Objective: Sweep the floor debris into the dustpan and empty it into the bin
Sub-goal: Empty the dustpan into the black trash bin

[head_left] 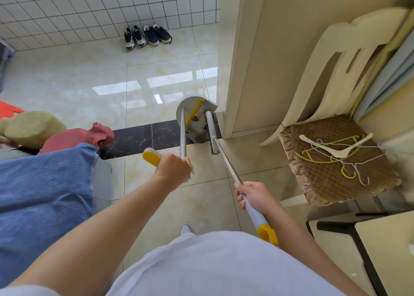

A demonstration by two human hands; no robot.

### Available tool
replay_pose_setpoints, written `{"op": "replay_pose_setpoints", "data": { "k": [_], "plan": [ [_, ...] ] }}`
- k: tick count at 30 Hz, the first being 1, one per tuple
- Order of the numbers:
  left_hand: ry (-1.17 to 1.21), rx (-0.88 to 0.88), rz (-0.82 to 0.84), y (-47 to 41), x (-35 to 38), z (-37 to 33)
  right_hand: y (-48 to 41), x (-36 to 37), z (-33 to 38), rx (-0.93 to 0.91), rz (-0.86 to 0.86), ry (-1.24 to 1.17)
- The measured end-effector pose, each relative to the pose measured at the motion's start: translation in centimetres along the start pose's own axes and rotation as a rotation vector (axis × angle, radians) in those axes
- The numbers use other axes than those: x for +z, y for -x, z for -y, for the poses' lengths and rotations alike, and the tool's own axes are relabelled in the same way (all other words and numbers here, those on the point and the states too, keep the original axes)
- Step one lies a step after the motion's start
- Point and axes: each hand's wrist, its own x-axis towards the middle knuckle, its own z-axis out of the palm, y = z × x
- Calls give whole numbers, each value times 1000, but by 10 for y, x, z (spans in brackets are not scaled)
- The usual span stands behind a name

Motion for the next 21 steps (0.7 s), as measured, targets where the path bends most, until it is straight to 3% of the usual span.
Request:
{"op": "replay_pose_setpoints", "data": {
  "k": [8,12,21],
  "plan": [
    [-66,2,0,7,-8,15,1,-2,-1,-2,-32,-1],
    [-91,-83,-19,15,-2,35,2,-2,0,-5,-39,9],
    [208,-335,-37,57,-15,37,6,20,12,7,32,113]
  ]
}}
